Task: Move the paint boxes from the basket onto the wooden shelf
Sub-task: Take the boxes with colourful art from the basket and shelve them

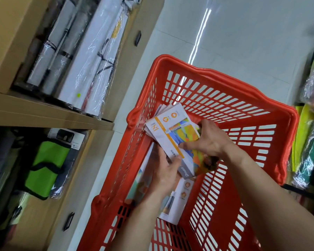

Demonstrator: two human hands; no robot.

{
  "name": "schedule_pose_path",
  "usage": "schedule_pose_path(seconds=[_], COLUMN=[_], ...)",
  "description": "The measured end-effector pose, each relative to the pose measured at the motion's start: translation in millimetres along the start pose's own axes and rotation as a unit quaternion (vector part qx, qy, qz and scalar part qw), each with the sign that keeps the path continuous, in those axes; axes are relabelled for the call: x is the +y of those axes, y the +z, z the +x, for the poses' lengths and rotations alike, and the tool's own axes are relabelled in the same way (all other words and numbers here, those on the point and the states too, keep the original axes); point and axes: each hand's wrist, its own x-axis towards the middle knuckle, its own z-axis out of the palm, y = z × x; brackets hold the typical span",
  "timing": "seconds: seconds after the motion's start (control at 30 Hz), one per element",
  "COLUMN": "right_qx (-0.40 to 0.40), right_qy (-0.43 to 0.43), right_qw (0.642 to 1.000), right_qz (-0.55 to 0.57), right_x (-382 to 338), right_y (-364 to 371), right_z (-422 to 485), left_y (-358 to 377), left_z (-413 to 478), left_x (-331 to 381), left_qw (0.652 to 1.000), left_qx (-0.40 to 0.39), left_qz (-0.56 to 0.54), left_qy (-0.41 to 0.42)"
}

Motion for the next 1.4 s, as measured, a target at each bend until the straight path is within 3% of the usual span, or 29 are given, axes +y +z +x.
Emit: schedule_pose_path(seconds=[0.13,0.3,0.4,0.53,0.73,0.83,1.03,1.4], right_qx=[0.041,0.06,0.054,0.047,0.102,0.116,0.053,-0.045], right_qy=[-0.067,-0.073,-0.048,-0.054,-0.154,-0.229,-0.317,-0.447], right_qw=[0.997,0.995,0.985,0.933,0.833,0.81,0.775,0.743], right_qz=[0.003,0.039,0.157,0.352,0.522,0.527,0.544,0.497], right_x=[-4,-4,-2,1,-16,-29,-57,-156], right_y=[5,-3,-2,4,-1,-21,-72,-114], right_z=[-21,-48,-73,-106,-173,-209,-291,-434], left_y=[-4,-3,0,0,-8,-11,-19,-88], left_z=[-2,-17,-28,-49,-112,-158,-261,-458], left_x=[-2,-2,10,38,91,125,188,258], left_qw=[0.999,0.997,0.994,0.991,0.99,0.984,0.973,0.922], left_qx=[0.01,0.055,0.075,0.07,0.059,0.074,0.046,0.157], left_qz=[-0.02,-0.04,-0.085,-0.11,-0.074,-0.08,-0.131,-0.136], left_qy=[0.026,0.032,0.009,0.021,0.101,0.144,0.185,0.327])
